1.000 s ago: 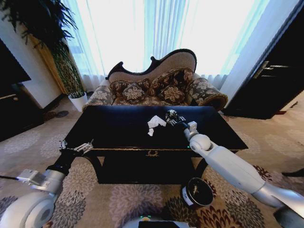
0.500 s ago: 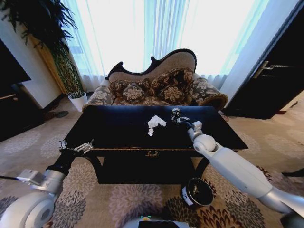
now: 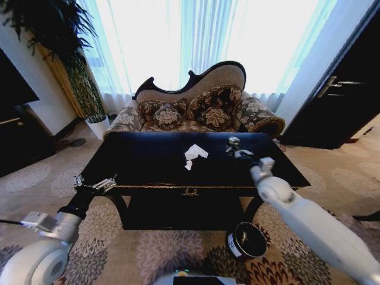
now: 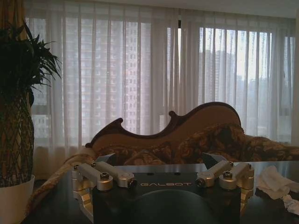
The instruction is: Move to the front of the table and place the trash on the table into the trash bin.
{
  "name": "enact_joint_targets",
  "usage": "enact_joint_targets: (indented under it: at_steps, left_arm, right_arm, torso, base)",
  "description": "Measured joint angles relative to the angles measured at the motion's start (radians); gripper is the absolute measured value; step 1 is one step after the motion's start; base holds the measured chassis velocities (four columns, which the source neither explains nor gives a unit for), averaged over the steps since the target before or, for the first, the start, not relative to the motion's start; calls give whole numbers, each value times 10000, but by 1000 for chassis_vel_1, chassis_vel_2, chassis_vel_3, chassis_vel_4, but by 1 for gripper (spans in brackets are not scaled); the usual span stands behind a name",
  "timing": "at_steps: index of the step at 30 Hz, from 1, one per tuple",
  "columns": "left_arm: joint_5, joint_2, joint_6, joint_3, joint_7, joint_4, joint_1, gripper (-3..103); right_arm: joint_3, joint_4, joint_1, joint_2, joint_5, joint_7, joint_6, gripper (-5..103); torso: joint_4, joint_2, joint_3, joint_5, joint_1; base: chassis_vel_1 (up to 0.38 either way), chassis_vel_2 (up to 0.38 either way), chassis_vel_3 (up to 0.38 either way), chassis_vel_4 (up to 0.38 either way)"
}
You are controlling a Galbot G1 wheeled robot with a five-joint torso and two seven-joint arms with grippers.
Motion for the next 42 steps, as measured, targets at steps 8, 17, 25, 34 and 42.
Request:
enact_joint_targets:
  at_steps: [8, 17, 25, 34, 42]
  left_arm:
    - [0, 0, -1, 0, -2, -1, 0, 100]
    - [0, 0, -1, 0, -1, 0, 0, 100]
    - [0, 0, 0, 0, 0, -1, 0, 100]
    - [0, 0, -1, 0, -1, -1, 0, 100]
    - [0, 0, 0, 0, 0, -1, 0, 100]
  right_arm:
    - [2040, 900, -2534, 483, -124, -440, 492, 0]
    - [4485, 1876, -4689, 2047, -186, -1007, 1141, 0]
    - [5163, 2463, -6056, 3105, -602, -1498, 1957, 0]
    - [5645, 1905, -6962, 3879, -888, -1980, 3121, 0]
    - [5613, 1428, -7253, 4606, -883, -2036, 3616, 0]
  torso:
    - [-1, 0, 0, 1, 0]
    - [2, 0, 0, 1, 0]
    - [0, 0, 0, -1, 0]
    - [1, -1, 1, 1, 0]
    - [0, -1, 1, 1, 0]
  base:
    - [0, 0, 0, 0]
    - [0, 0, 0, 0]
    - [0, 0, 0, 0]
    - [0, 0, 0, 0]
    - [0, 0, 0, 0]
